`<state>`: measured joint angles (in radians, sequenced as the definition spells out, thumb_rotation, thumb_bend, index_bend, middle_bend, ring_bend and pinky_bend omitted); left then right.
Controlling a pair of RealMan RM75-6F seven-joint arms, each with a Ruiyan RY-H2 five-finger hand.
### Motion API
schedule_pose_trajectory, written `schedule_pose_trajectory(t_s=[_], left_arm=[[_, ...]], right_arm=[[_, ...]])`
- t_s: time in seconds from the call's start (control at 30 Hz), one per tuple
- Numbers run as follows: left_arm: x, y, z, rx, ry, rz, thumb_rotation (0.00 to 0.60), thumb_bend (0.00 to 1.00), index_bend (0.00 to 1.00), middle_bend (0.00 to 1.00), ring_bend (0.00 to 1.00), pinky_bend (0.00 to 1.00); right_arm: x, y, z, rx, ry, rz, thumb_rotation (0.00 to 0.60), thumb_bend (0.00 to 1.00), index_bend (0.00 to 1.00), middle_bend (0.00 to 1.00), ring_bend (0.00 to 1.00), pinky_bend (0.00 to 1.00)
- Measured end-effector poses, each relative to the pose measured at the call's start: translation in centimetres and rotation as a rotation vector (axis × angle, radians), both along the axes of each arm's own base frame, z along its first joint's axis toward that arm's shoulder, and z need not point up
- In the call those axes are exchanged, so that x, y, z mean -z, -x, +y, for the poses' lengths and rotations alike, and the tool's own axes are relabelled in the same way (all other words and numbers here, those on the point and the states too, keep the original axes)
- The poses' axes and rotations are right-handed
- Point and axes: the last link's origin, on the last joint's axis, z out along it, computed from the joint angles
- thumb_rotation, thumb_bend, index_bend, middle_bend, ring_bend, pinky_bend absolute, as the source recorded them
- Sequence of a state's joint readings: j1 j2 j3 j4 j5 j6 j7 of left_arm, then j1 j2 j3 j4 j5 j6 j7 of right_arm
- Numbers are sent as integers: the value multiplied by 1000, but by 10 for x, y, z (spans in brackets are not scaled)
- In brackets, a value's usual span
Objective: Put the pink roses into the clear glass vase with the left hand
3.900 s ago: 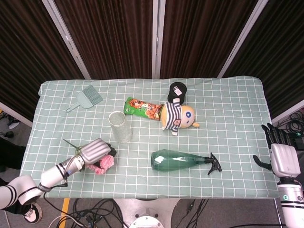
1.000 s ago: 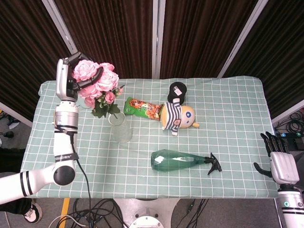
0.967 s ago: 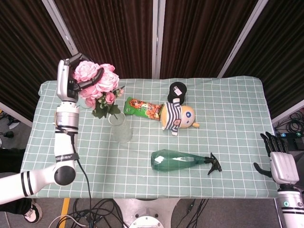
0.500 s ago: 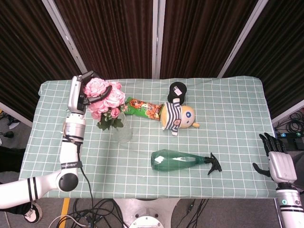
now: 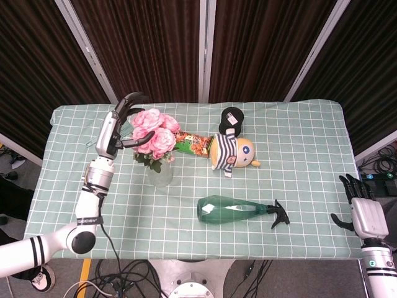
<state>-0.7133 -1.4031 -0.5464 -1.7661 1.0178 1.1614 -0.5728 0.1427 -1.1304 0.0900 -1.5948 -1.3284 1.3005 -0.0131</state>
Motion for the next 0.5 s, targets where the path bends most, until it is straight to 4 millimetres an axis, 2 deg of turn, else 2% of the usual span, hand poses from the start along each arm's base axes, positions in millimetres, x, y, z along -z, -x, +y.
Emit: schedule_pose_trajectory(t_s=[0.3, 0.4, 0.5], left_arm=[[-21, 13, -2, -23, -75, -38, 600, 78, 145, 143, 100, 189], [-34, 25, -3, -53, -113, -55, 600, 80, 145, 143, 100, 192], [-48, 45, -6, -101, -162, -63, 600, 108, 146, 143, 100, 205]], right_arm=[[-5, 0, 0, -3, 14, -4, 600, 136, 0, 0, 0, 0], [-7, -1, 1, -9, 22, -7, 600, 137, 0, 0, 0, 0], [-9, -1, 1, -16, 34, -9, 600, 136, 0, 0, 0, 0]])
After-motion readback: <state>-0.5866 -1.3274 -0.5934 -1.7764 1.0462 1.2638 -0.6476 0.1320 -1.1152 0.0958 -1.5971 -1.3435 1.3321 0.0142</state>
